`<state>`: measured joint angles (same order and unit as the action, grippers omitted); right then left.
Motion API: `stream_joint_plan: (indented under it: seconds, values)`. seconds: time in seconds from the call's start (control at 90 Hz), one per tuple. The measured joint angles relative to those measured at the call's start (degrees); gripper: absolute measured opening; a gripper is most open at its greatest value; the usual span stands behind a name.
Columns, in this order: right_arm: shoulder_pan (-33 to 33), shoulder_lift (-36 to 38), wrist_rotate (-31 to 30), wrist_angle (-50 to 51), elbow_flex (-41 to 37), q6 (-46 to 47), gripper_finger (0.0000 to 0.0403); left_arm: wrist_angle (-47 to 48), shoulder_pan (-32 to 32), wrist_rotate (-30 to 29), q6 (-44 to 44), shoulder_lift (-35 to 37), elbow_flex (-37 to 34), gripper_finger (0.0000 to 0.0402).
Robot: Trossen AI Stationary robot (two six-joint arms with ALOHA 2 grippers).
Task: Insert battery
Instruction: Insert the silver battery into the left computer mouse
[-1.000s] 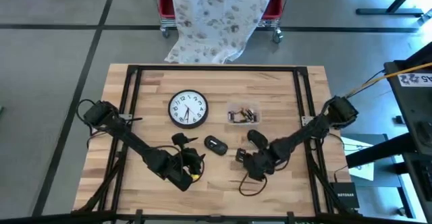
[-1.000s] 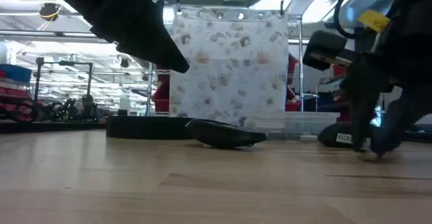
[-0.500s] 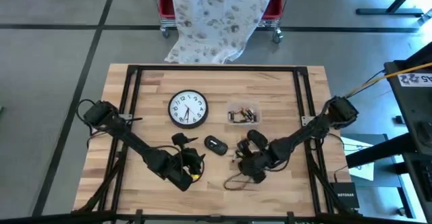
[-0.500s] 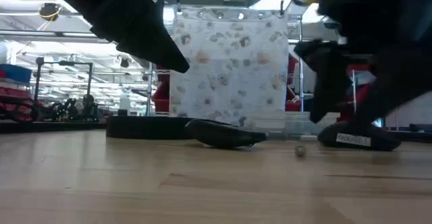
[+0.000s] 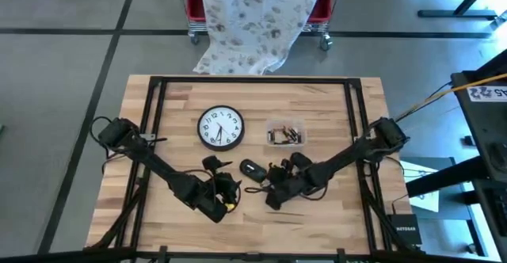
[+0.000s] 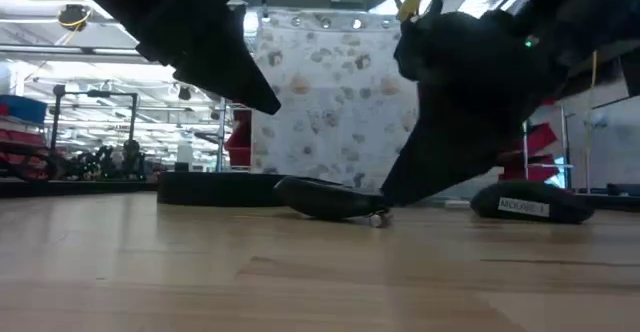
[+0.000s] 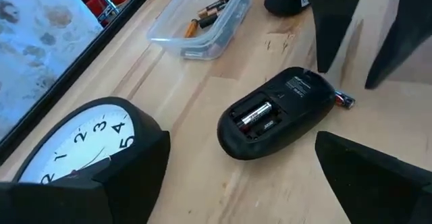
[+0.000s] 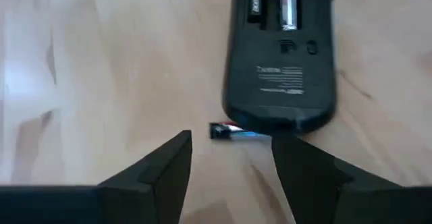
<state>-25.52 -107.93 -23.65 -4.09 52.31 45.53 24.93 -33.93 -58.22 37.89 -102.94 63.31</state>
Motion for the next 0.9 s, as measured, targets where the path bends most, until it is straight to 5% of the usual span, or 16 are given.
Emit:
stream_joint_plan:
  seconds: [0.733, 0.9]
  values:
    - [-2.4, -1.1, -7.5, 0.7, 4.0, -5.1, 0.0191, 0.0, 0.2, 0.2, 1.1, -0.2, 0.0, 0.0354]
    - [-2.4, -2.1, -2.9, -2.0, 6.1, -9.8, 0.0191, 0.0, 0.3, 0.2, 1.1, -0.2, 0.0, 0.0354]
